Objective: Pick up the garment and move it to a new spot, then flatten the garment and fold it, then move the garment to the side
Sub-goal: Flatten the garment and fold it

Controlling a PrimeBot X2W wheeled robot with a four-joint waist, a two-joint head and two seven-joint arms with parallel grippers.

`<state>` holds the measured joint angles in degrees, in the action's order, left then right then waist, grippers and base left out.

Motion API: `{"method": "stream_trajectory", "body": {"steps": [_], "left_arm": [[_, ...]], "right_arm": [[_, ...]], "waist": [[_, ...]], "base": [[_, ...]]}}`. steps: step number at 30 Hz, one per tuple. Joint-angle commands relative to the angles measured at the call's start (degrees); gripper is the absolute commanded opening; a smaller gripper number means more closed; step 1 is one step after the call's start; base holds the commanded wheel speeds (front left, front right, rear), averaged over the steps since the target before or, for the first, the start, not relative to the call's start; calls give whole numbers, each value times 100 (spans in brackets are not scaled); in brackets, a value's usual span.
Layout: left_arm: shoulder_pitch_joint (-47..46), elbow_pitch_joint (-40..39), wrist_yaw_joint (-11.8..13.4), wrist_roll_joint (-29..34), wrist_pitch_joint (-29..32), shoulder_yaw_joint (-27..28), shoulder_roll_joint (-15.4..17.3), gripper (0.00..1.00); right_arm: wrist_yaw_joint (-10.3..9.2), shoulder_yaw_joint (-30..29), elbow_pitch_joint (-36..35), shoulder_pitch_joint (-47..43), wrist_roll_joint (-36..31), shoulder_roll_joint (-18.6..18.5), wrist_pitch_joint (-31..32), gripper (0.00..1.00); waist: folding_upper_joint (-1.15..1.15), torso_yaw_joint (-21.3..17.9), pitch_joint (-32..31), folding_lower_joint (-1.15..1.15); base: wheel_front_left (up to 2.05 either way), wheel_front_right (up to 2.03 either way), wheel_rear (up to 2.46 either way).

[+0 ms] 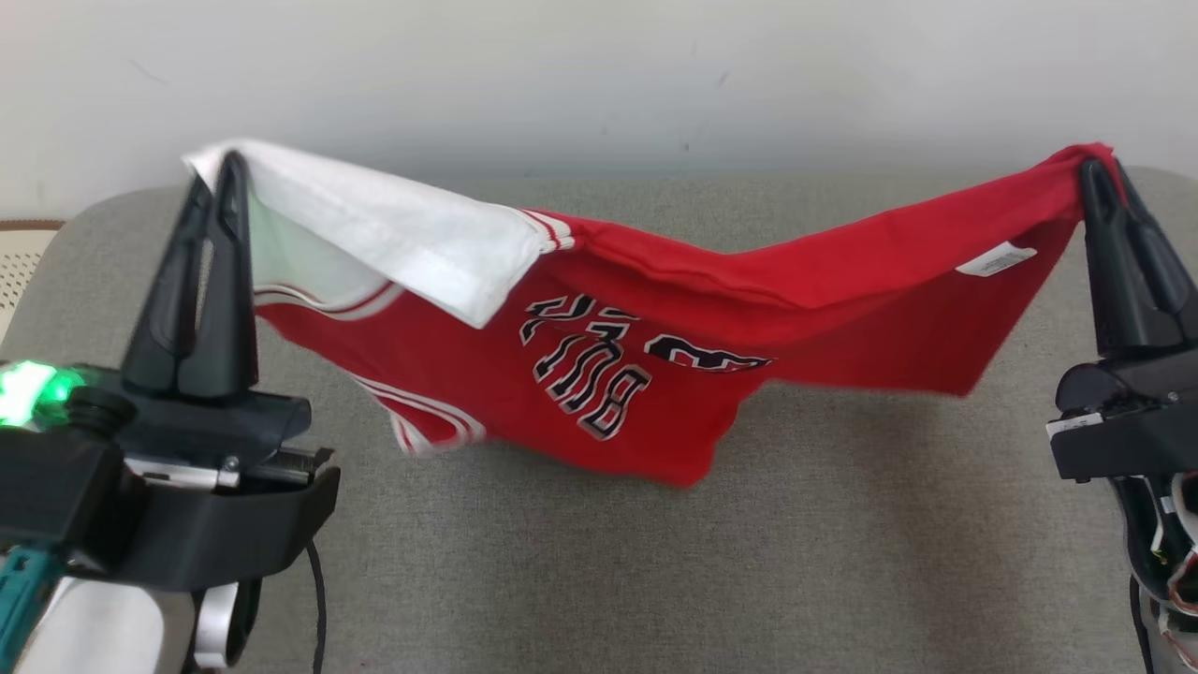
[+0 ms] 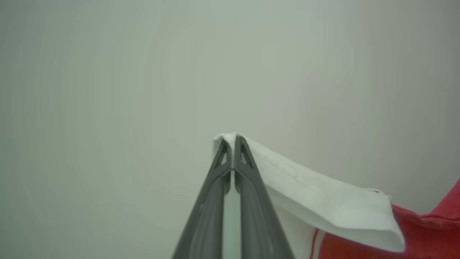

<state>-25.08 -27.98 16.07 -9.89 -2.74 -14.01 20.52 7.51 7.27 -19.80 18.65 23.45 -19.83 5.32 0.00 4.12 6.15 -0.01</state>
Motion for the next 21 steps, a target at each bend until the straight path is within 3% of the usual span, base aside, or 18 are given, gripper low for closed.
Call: {"method": "stream_trajectory", "body": {"steps": [1, 11, 19, 21], "left_arm": [[-160, -160, 25, 120, 7, 15, 40, 0], [-703, -450, -59, 188, 183, -75, 38, 0], [-1662, 673, -400, -224, 20, -85, -122, 0], [-2052, 1110, -503, -283, -27, -74, -127, 0]], "right_arm": [[-4, -40, -166, 63, -20, 48, 66, 0], [-4, -29, -399, 151, 109, 211, 278, 0], [-3, 247, 513, 1151, 410, 28, 89, 0], [-3, 315, 925, 1576, 235, -203, -24, 0]], "waist": [[0, -18, -52, 1], [0, -101, -41, 1], [0, -168, 277, 1], [0, -171, 408, 1]], "base": [[0, 0, 0], [0, 0, 0], [0, 0, 0], [0, 0, 0]]}}
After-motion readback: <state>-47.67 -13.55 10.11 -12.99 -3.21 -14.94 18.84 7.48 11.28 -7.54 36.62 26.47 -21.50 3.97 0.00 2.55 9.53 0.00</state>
